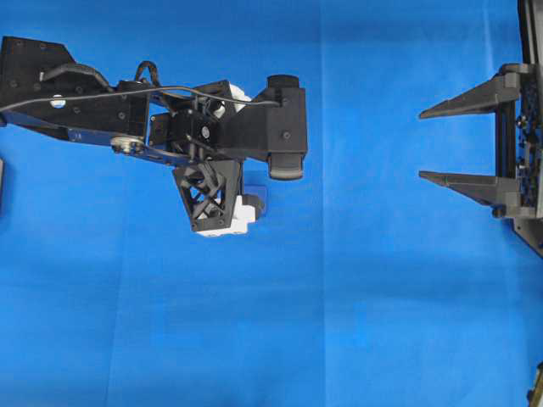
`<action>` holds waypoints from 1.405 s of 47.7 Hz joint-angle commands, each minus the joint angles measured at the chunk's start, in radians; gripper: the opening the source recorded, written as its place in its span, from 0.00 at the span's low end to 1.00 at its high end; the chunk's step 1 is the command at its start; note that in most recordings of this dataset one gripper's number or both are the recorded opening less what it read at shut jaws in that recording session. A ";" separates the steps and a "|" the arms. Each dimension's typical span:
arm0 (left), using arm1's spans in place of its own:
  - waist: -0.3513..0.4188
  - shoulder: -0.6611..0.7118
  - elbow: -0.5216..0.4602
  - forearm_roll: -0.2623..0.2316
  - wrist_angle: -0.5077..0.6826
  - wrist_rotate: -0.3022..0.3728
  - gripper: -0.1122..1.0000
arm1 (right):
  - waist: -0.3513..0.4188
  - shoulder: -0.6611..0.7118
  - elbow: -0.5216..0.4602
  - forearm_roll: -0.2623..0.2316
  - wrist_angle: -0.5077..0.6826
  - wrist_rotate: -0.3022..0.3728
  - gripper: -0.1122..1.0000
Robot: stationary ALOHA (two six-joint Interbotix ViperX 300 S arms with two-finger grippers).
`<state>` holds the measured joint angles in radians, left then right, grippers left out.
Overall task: Handover the blue block to the right arm after grasping it with the left arm, then place it in the designated position.
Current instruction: 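Close the left gripper around the blue cube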
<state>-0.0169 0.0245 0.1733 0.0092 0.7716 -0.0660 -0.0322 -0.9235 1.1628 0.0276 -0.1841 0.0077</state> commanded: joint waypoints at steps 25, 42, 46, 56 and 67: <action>0.003 0.005 0.034 0.002 -0.071 -0.003 0.93 | -0.002 0.012 -0.029 0.002 -0.003 0.000 0.97; 0.017 0.083 0.137 0.002 -0.282 0.003 0.93 | -0.002 0.025 -0.026 0.002 -0.006 0.002 0.97; 0.017 0.097 0.163 0.002 -0.331 0.005 0.93 | -0.002 0.031 -0.026 0.002 -0.009 0.002 0.97; 0.017 0.143 0.199 0.003 -0.377 0.003 0.93 | -0.002 0.041 -0.025 0.003 -0.009 0.000 0.97; 0.017 0.199 0.212 0.002 -0.416 0.003 0.93 | -0.002 0.046 -0.025 0.003 -0.009 0.000 0.97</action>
<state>0.0015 0.2270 0.3912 0.0092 0.3728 -0.0629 -0.0322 -0.8820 1.1628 0.0276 -0.1841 0.0077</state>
